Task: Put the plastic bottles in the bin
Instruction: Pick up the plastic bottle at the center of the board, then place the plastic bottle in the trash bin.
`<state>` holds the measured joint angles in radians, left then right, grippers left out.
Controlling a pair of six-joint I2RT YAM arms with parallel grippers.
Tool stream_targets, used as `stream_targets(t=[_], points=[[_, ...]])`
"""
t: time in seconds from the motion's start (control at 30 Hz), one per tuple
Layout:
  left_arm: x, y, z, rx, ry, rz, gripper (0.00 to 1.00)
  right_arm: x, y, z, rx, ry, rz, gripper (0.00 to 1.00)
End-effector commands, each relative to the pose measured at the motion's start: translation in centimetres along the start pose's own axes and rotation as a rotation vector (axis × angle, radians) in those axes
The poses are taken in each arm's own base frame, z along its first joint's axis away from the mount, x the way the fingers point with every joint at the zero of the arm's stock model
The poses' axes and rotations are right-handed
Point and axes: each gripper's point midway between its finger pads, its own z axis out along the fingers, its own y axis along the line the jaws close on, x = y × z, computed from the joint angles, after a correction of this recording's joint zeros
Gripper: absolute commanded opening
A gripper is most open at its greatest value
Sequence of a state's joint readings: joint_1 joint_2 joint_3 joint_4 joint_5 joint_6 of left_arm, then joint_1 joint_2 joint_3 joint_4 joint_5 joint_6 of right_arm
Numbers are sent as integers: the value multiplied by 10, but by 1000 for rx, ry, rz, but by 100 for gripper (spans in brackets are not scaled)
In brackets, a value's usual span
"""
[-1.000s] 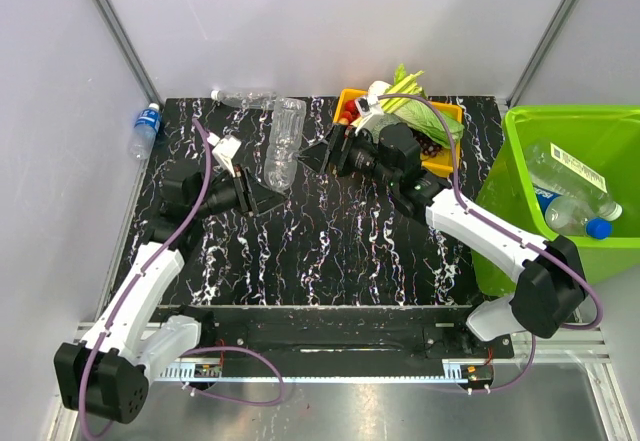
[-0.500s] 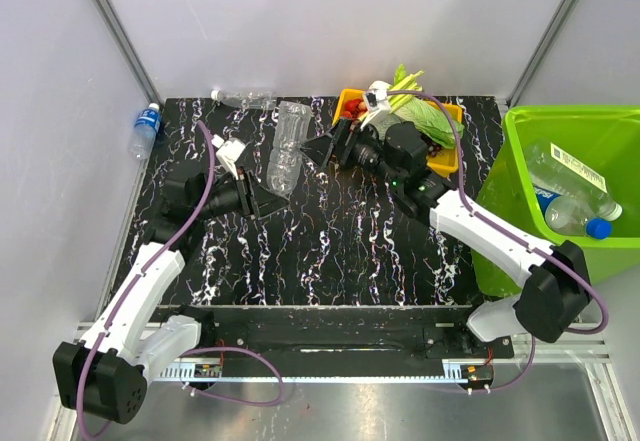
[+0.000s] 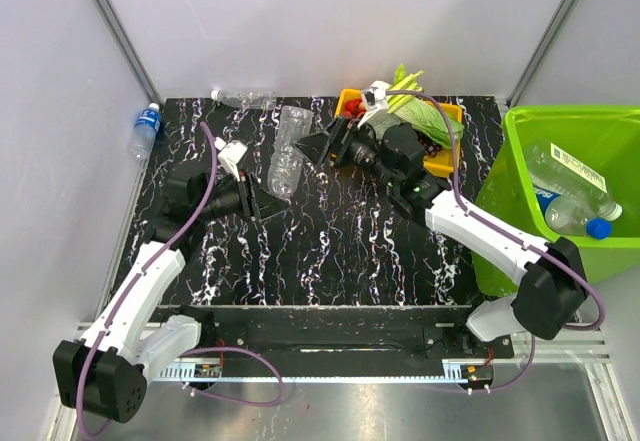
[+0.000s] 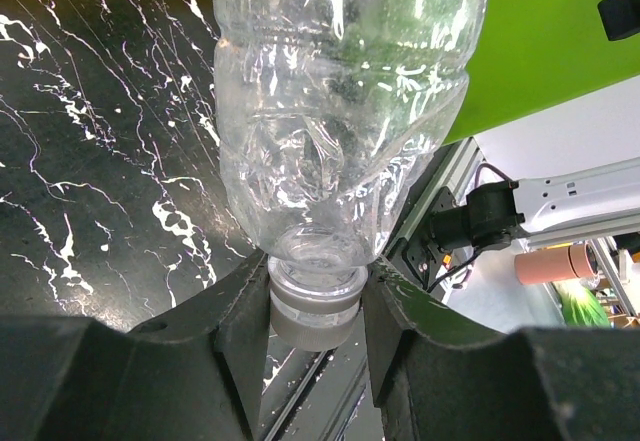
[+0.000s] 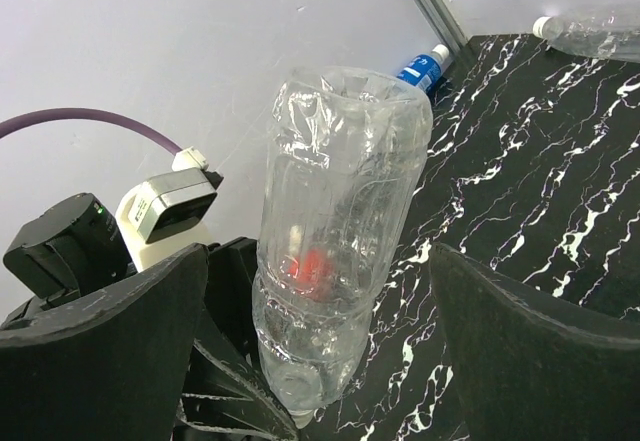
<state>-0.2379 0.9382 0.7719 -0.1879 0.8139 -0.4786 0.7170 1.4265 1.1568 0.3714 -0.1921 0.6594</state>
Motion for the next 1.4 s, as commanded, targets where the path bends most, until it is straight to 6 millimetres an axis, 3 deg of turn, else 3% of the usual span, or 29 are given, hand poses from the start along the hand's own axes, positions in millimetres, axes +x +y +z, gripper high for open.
stream_targets(t=[0.0, 0.2, 0.37, 0.43, 0.53, 0.63, 0.73, 0.8, 0.87, 1.0, 1.17, 1.37], points=[[-20, -19, -3, 47, -47, 86, 0, -18, 18, 6, -44, -80, -18, 96], [-21, -26, -5, 77, -56, 110, 0, 0, 9, 30, 15, 7, -43, 95], [-23, -27, -3, 92, -48, 106, 3, 4, 12, 44, -17, 43, -69, 59], [-21, -25, -2, 86, -45, 101, 12, -8, 13, 41, -4, -16, -76, 52], [-21, -18, -2, 49, -55, 94, 36, -24, 10, 31, 17, -123, -94, 41], [-23, -18, -4, 34, -66, 101, 63, -38, 10, 24, 42, -167, -139, 37], [-22, -15, -5, 15, -71, 103, 79, -54, 13, 15, 68, -211, -186, 36], [-24, -13, -6, -3, -82, 109, 99, -68, 9, 8, 104, -238, -214, 34], [-24, -13, -6, -10, -80, 111, 99, -84, 6, -1, 132, -265, -247, 34], [-24, -13, -6, -9, -78, 111, 99, -129, -5, -34, 218, -359, -296, 33], [-21, -10, -2, -12, -60, 102, 99, -191, -20, -100, 399, -487, -392, 33], [-21, -7, -3, -33, -63, 105, 99, -234, -28, -180, 692, -546, -525, 34]])
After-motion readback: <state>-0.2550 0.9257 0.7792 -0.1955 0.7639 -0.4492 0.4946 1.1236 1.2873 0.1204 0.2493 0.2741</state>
